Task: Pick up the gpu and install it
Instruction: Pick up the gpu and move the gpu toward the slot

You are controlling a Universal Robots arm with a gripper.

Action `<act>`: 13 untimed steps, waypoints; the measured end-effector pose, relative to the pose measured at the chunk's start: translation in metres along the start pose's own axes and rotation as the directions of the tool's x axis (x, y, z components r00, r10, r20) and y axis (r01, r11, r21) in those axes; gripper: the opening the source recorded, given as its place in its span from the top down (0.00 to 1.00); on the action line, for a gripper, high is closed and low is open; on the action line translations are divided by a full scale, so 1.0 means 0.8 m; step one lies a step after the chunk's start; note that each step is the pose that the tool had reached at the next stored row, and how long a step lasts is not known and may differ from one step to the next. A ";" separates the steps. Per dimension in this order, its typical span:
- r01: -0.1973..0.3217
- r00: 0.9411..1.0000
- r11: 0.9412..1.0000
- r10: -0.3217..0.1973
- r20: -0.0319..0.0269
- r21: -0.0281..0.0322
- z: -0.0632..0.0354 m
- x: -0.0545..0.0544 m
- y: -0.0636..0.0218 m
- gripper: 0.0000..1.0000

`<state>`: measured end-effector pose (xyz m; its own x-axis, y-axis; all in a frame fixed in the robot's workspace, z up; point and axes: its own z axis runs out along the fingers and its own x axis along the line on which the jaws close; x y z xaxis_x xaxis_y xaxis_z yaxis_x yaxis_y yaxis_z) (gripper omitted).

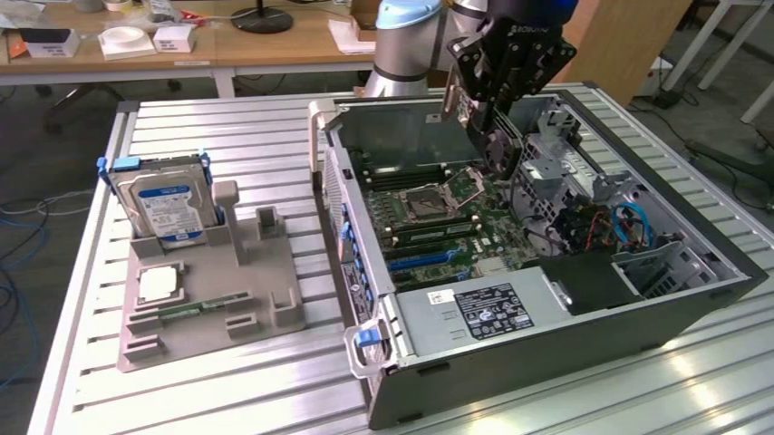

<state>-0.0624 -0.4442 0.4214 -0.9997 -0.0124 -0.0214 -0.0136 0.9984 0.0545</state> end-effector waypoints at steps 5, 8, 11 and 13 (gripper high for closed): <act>0.027 1.000 1.000 -0.027 -0.001 -0.001 0.000 -0.001 0.000 0.74; 0.042 0.999 0.999 -0.042 -0.002 -0.001 0.000 -0.002 0.000 0.74; 0.051 0.999 0.999 -0.051 -0.003 -0.001 0.000 -0.002 0.000 0.74; 0.051 0.999 0.999 -0.051 -0.003 -0.001 0.000 -0.002 0.000 0.74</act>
<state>-0.0610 -0.4442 0.4214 -0.9978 -0.0634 -0.0214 -0.0645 0.9964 0.0545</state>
